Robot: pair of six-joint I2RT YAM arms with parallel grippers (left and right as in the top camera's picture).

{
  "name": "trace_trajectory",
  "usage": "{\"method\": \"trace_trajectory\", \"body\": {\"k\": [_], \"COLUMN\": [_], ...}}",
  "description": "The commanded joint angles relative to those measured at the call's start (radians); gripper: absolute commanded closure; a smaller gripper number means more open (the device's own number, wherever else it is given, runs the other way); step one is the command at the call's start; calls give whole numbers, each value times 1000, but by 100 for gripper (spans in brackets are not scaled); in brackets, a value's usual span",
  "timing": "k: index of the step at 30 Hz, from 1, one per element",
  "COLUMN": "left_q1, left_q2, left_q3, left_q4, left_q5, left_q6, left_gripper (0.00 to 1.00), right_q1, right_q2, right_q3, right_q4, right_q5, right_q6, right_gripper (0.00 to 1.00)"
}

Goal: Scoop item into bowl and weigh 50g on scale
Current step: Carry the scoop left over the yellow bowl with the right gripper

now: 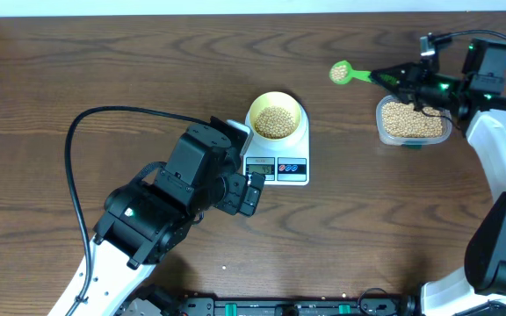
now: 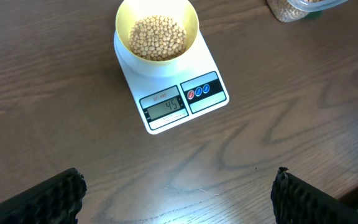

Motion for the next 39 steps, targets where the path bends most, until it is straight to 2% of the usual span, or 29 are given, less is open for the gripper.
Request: {"method": "trace_trajectory", "body": {"k": [1,7,15,20,39], "left_q1": [3,3,3,3,3], "left_q2": [-2,-2,-2,-2,-2], "left_q3": [20,20,20,20,20], "left_q4": [0,0,0,0,0], "left_q5": [2,2,2,2,2], "left_q6": [-5,-5,-5,-5,-5], "left_gripper": [2,2,2,2,2], "right_q1": [37,99,186,227,292], "right_q2": [-1,-1,-1,-1,-1], "right_q3": [-3,-3,-3,-4,-4], "right_q4": [34,47,148,152,124], "right_q5": [-23,-22,-6,-3,-11], "right_q6": [73,74,72,29,-355], "right_gripper": [99,99,99,99,99]}}
